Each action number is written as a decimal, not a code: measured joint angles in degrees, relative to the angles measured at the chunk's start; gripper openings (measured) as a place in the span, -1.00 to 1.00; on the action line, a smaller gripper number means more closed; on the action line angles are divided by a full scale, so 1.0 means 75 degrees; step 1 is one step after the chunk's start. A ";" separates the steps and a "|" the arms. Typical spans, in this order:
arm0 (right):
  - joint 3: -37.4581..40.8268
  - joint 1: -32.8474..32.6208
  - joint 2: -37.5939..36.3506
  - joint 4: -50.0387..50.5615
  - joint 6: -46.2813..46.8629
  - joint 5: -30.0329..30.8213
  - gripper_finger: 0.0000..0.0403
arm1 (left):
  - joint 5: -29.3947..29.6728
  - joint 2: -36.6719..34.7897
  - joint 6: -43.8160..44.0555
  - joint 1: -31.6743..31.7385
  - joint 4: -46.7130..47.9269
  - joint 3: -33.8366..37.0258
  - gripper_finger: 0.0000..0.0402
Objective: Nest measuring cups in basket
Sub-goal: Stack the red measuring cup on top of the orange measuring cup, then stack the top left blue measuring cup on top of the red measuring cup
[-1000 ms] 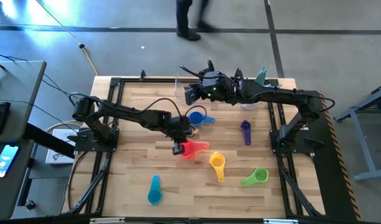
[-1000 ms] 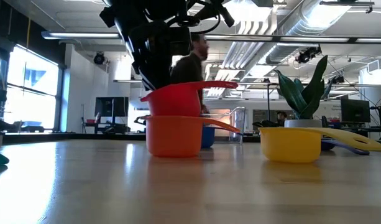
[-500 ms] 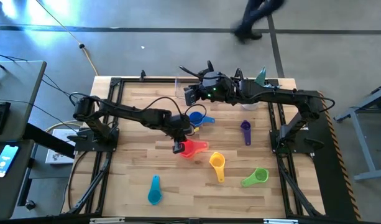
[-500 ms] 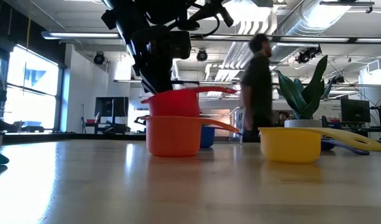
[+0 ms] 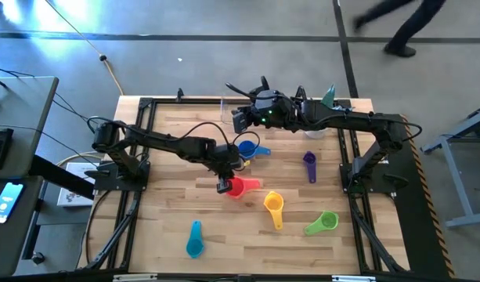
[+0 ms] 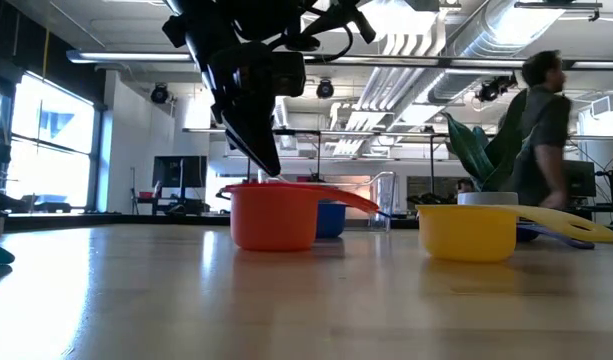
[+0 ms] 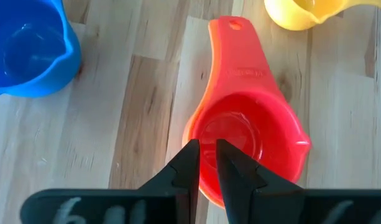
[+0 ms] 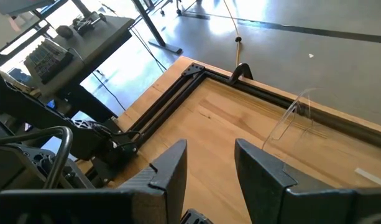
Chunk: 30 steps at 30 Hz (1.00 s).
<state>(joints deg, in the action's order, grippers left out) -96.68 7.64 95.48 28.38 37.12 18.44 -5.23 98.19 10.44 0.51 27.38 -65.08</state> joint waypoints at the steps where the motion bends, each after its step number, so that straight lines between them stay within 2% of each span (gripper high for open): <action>1: 0.0000 0.0000 0.0000 0.0000 -0.0007 0.0000 -0.37 | -0.0003 0.0000 0.0008 0.0000 0.0003 0.0000 -0.78; 10: 0.0000 0.0174 -0.0013 0.0029 -0.0414 -0.0034 -0.37 | -0.0028 -0.0196 0.0199 0.0282 0.0258 0.0006 -0.78; 19: -0.0006 0.0789 -0.0275 0.0844 -0.0738 -0.0475 -0.37 | -0.0021 -0.1101 0.0146 0.1064 0.0834 0.0012 -0.78; 24: -0.0009 0.1266 -0.0391 0.1542 -0.0869 -0.1299 -0.37 | -0.0021 -0.1725 0.0181 0.1711 0.0944 0.0012 -0.78; 30: -0.0003 0.1793 -0.0399 0.2391 -0.2086 -0.2776 -0.37 | -0.0017 -0.2550 0.0181 0.2481 0.0933 -0.0002 -0.78</action>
<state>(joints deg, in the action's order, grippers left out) -96.71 21.09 92.49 46.32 21.48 -2.38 -5.36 79.07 11.79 19.12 34.37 -65.10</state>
